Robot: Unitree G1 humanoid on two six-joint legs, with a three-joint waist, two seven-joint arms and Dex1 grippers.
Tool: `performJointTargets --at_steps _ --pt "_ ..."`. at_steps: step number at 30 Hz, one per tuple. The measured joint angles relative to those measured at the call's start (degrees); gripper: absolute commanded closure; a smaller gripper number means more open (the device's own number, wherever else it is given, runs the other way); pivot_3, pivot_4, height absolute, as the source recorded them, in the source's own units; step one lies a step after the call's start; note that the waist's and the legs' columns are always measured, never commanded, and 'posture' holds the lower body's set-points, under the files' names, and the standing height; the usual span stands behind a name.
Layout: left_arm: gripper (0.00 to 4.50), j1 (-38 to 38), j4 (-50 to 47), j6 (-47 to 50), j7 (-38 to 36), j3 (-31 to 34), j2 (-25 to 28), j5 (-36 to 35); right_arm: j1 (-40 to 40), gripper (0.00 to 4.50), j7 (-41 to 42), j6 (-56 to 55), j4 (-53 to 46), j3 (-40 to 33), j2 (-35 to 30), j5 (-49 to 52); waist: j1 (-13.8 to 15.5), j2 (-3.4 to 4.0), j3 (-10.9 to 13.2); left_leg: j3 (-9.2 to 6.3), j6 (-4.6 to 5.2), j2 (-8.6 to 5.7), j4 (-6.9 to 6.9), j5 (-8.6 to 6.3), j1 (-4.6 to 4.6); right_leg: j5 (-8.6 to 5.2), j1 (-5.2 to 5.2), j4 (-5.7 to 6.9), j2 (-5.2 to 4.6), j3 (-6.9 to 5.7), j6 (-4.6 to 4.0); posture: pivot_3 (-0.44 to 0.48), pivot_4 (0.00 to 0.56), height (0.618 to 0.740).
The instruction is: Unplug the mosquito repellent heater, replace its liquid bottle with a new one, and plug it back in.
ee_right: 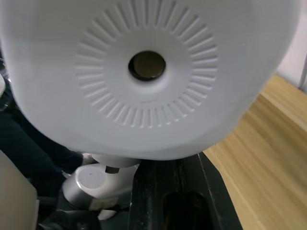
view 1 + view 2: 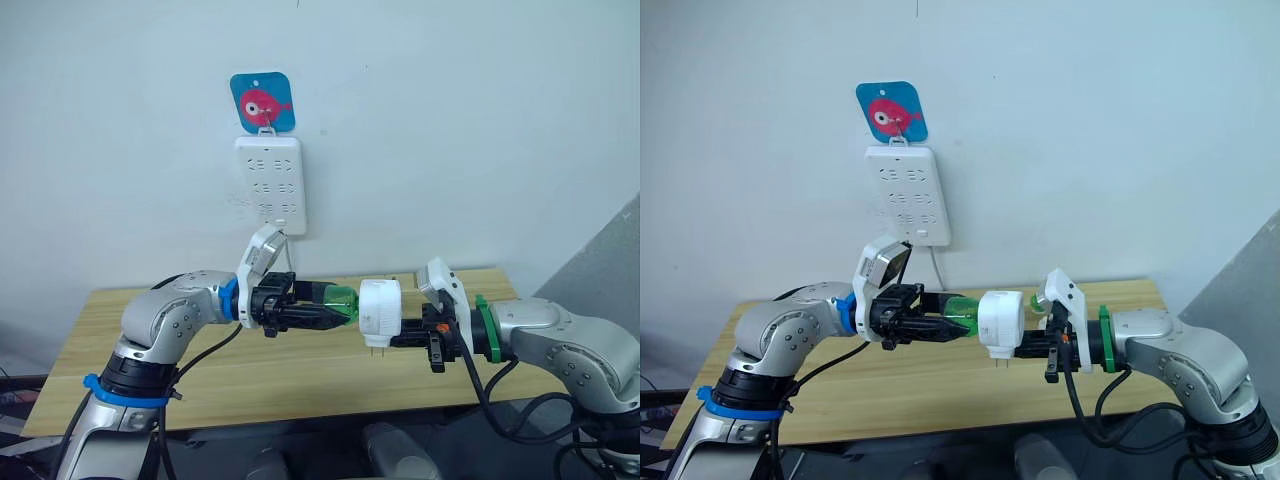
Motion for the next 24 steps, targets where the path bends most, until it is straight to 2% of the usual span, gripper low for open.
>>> performJointTargets --at_steps 10,24 --pt "2.27 -0.2 -0.52 -1.89 0.54 -0.02 -0.66 0.08 -0.25 4.5 -3.64 4.17 0.0 -2.18 1.22 7.09 0.0 0.0 0.0 0.02 0.0 0.0 0.0 0.0 0.0 0.0 0.0 0.0 0.0 0.02 0.0 -0.243 0.049 0.733" --pt "2.27 -0.21 -0.45 -2.5 1.22 -0.02 -0.78 0.09 -0.26 4.5 -5.71 4.79 0.0 -2.65 1.19 9.59 0.0 0.0 0.0 0.03 0.0 0.0 0.0 0.0 0.0 0.0 -0.02 0.0 0.0 0.03 0.0 -0.244 0.048 0.733"
